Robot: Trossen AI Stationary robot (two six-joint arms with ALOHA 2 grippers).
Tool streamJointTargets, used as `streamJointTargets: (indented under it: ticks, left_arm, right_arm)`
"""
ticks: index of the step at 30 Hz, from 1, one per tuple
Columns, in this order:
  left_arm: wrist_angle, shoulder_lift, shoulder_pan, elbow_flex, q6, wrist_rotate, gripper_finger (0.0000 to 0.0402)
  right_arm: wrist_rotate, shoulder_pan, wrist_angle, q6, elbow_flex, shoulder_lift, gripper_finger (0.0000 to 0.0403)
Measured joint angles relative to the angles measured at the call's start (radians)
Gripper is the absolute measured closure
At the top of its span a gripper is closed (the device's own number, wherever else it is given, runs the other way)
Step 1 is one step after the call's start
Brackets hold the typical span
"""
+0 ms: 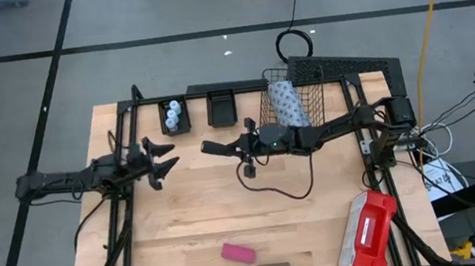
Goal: Pick & place medical supplies in basket/bin
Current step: Put the black rolled bandage into the right black basket
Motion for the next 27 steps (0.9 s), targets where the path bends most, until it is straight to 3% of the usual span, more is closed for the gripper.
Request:
streamJointTargets:
  ticks: [6,14,20,27]
  left_arm:
    - [-0.055,0.294,0.0,0.16,-0.04,-0.055,0.0146]
    - [-0.21,0.658,0.0,0.461,0.054,-0.054,0.0146]
    - [-0.206,0.825,0.0,0.573,0.095,0.049,0.0146]
    - [-0.206,0.932,0.0,0.614,0.101,0.105,0.0146]
  right_arm:
    - [-0.002,0.0,-0.043,-0.009,0.0,0.002,0.0348]
    - [-0.003,0.002,-0.047,-0.033,0.0,0.002,0.0348]
    - [-0.102,0.015,-0.034,-0.057,0.0,0.002,0.0348]
    - [-0.103,0.028,-0.023,-0.091,-0.001,0.002,0.0348]
